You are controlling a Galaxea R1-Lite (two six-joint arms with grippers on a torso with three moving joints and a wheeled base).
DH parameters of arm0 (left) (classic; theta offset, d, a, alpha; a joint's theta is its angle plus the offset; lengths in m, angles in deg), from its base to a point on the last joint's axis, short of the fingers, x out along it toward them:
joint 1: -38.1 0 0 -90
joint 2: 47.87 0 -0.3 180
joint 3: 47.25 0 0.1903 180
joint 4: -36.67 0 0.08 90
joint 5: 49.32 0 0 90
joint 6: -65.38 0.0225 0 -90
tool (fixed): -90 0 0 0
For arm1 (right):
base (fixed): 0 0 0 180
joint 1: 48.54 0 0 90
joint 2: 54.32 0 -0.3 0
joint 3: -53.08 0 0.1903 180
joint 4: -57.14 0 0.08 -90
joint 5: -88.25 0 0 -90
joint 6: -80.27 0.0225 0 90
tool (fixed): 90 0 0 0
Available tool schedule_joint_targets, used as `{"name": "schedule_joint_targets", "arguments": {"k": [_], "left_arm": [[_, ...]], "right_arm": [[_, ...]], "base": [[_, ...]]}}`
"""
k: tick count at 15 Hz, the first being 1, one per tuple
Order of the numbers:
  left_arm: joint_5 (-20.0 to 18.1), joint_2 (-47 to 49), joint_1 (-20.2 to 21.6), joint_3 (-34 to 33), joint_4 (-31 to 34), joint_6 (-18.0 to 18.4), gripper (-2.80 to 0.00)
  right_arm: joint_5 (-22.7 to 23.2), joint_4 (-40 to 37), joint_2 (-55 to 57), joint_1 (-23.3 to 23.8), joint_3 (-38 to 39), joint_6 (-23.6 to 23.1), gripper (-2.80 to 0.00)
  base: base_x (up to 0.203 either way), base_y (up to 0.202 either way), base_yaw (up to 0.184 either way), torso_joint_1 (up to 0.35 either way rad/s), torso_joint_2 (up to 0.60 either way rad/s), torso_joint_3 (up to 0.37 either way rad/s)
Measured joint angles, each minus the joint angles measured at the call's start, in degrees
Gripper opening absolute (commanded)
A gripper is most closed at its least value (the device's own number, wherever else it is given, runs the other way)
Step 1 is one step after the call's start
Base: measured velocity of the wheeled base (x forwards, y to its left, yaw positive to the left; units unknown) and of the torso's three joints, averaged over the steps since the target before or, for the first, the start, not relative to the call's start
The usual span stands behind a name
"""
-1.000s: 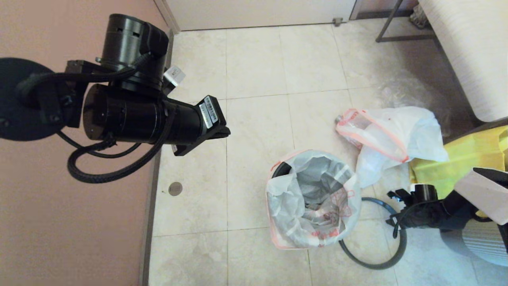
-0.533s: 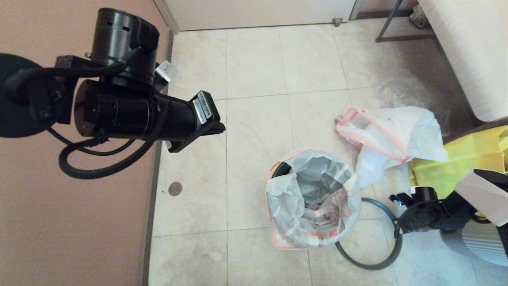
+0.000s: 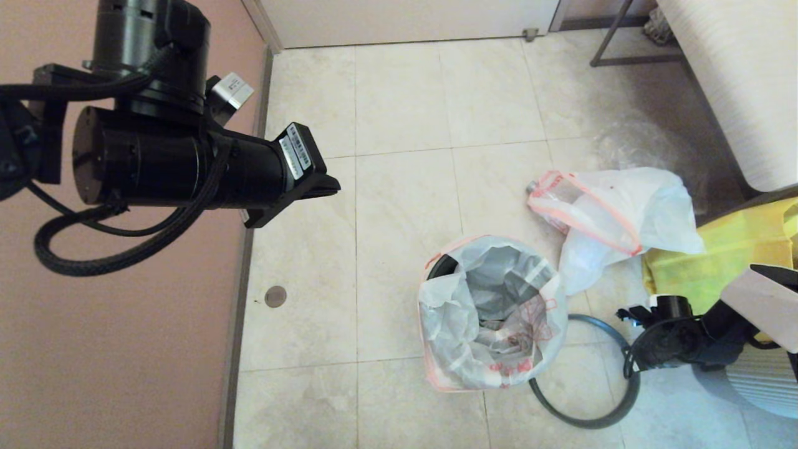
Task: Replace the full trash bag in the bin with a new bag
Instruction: Place the trash can ring on the trash can
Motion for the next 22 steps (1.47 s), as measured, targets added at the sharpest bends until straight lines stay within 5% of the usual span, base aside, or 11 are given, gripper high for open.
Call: {"name": "schedule_joint_targets", "arguments": {"k": [8, 9, 17, 22], "left_arm": [[-0.01, 0.16, -0.27, -0.17, -0.07, -0.05, -2.80], [-0.07, 0.22, -0.31, -0.17, -0.10, -0.04, -2.80], [0.02, -0.01, -0.38, 0.06, -0.10, -0.02, -2.80], [-0.17, -2.23, -0.81, 0.17, 0.26, -0.05, -2.80]], "right_arm": [[-0.18, 2.01, 2.84, -0.09, -2.87, -0.11, 0.00], [-0.16, 2.04, 3.19, 0.00, -3.26, -0.08, -2.80], [-0.27, 2.04, 2.97, 0.24, -0.39, 0.06, -2.80], [-0.17, 6.04, -7.01, 1.38, 12.23, -0.10, -2.80]], "base": [[0.000, 0.000, 0.000, 0.000, 0.00, 0.000], [0.000, 0.000, 0.000, 0.000, 0.00, 0.000], [0.000, 0.000, 0.000, 0.000, 0.00, 0.000], [0.000, 0.000, 0.000, 0.000, 0.00, 0.000]]}}
